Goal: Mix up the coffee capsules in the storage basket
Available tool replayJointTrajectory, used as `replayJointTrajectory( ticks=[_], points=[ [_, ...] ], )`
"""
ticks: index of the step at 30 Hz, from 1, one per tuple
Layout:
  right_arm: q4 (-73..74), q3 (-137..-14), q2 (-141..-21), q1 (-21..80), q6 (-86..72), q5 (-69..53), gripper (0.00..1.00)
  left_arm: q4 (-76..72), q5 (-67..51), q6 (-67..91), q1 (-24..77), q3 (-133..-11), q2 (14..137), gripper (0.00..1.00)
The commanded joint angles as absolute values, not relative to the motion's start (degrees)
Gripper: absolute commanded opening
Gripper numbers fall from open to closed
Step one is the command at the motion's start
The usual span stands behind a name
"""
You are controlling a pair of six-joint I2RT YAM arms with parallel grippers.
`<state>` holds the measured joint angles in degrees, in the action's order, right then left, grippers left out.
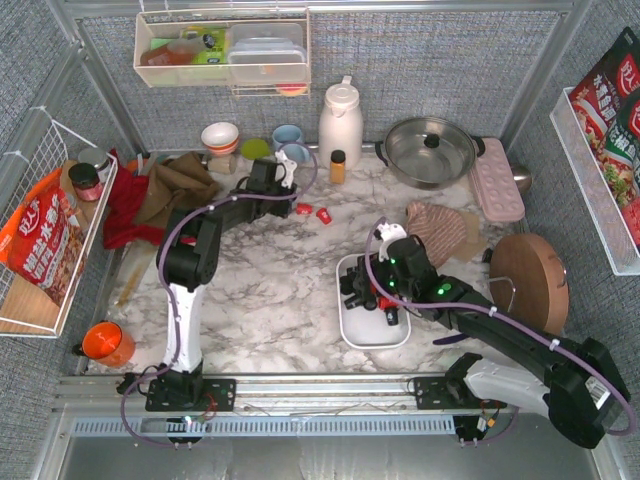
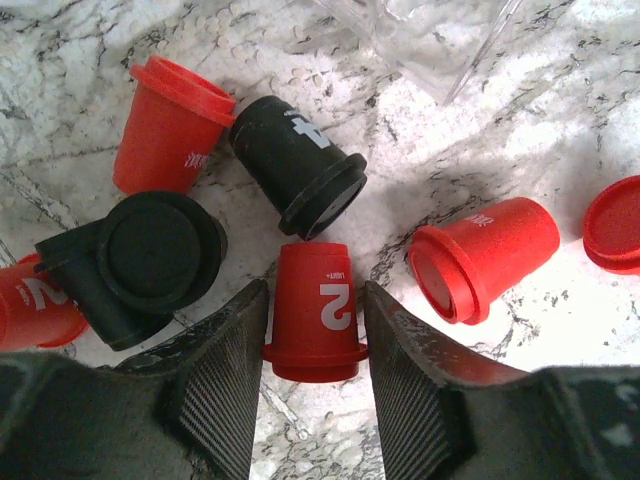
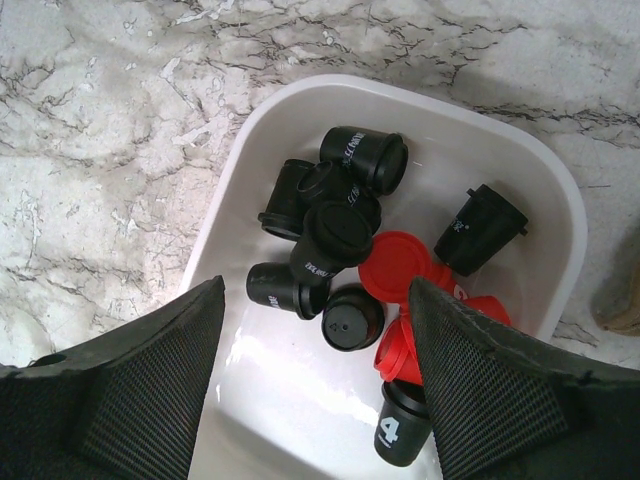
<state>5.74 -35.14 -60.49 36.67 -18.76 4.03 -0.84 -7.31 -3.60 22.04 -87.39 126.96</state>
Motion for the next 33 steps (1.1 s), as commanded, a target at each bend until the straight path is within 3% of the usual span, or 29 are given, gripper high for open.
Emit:
replayJointTrajectory(
  ticks=[1, 7, 12, 19, 24, 33],
  points=[
    [5.3, -35.7, -60.8, 36.7, -18.6, 3.3, 0.78, 4.2, -8.1, -4.4, 22.1, -89.5, 128.4, 0.50],
    [6.0, -35.8, -59.9, 36.6, -18.6, 3.5, 0.78, 2.7, -9.4, -2.1, 22.1, -88.1, 125.7, 0.42],
    [7.4, -36.3, -58.3, 36.6, -18.0, 4.4, 0.78, -3.8, -12.4, 1.1, 22.5, -81.7, 116.6, 0.38],
    [8.4, -38.2, -55.6, 36.4, -17.5, 4.8, 0.78, -32.8, -26.7, -2.7, 25.2, -54.8, 95.0, 0.36],
    [6.2, -40.3, -54.1, 36.3, -19.0, 1.6, 0.78, -60.3, -42.2, -20.2, 29.9, -34.7, 87.1, 0.35],
    [-3.1, -39.9, -53.7, 36.3, -23.7, -3.5, 0.75, -69.0, -49.3, -22.3, 35.9, -31.4, 88.6, 0.34]
  ],
)
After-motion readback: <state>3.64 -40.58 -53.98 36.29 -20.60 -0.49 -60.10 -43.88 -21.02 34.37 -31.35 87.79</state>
